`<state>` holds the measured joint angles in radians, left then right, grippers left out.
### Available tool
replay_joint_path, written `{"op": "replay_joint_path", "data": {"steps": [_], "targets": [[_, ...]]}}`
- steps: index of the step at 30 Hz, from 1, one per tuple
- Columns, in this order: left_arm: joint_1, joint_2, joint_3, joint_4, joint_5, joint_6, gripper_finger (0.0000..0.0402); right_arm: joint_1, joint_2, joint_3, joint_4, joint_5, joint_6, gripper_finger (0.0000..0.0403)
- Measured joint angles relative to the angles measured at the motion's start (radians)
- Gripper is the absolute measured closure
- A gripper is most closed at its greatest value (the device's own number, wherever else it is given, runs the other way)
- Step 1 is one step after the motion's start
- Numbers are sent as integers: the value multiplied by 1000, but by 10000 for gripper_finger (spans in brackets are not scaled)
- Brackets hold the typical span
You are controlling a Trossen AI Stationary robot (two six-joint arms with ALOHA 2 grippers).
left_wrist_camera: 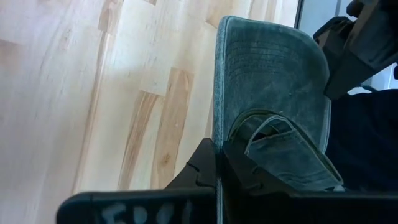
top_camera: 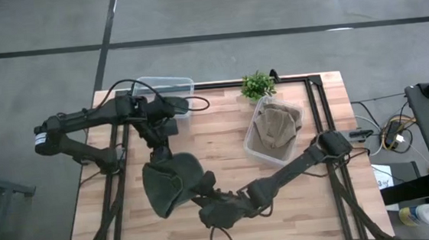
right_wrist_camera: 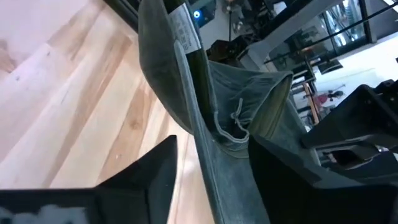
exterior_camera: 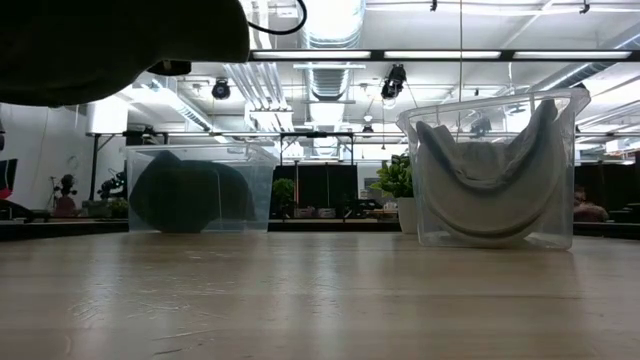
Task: Pick & Place hat
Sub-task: Put the blue cap into the left transparent bin
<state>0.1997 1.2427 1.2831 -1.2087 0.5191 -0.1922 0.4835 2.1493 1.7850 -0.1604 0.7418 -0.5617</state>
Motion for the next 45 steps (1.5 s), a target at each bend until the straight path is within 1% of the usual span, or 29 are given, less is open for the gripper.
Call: {"op": "replay_joint_path", "data": {"steps": [2,4,6,8,9,10,14,21,25,30,37,40,41,45], "targets": [[0,0,0,0,0,2,400,-3,9,17,-23,1,8,232],[0,0,0,0,0,3,400,-3,10,27,-53,1,49,264],[0,0,-1,0,0,7,400,-4,10,34,-77,0,107,308],[0,0,-3,0,0,10,400,-4,10,50,-122,-2,144,362],[0,0,-5,3,0,12,397,-3,10,59,-144,-1,151,377],[0,0,-8,4,0,12,393,-4,10,66,-156,-1,162,382],[0,1,-12,7,-10,11,378,-4,6,86,-170,-12,182,390],[0,1,-12,4,-48,8,373,-4,7,96,-179,-16,191,392],[0,1,-12,13,-102,-9,371,-4,7,92,-187,-16,205,392],[2,1,-4,5,-140,10,370,-4,7,92,-199,-30,223,393],[4,1,42,-12,-199,43,369,-5,7,91,-219,-59,241,394],[3,1,88,-31,-281,40,369,-10,9,91,-230,-66,248,394],[4,1,105,-39,-293,45,369,-12,9,91,-233,-65,251,394],[-6,-10,176,-44,-278,68,369,-38,9,91,-234,-61,267,393]]}}
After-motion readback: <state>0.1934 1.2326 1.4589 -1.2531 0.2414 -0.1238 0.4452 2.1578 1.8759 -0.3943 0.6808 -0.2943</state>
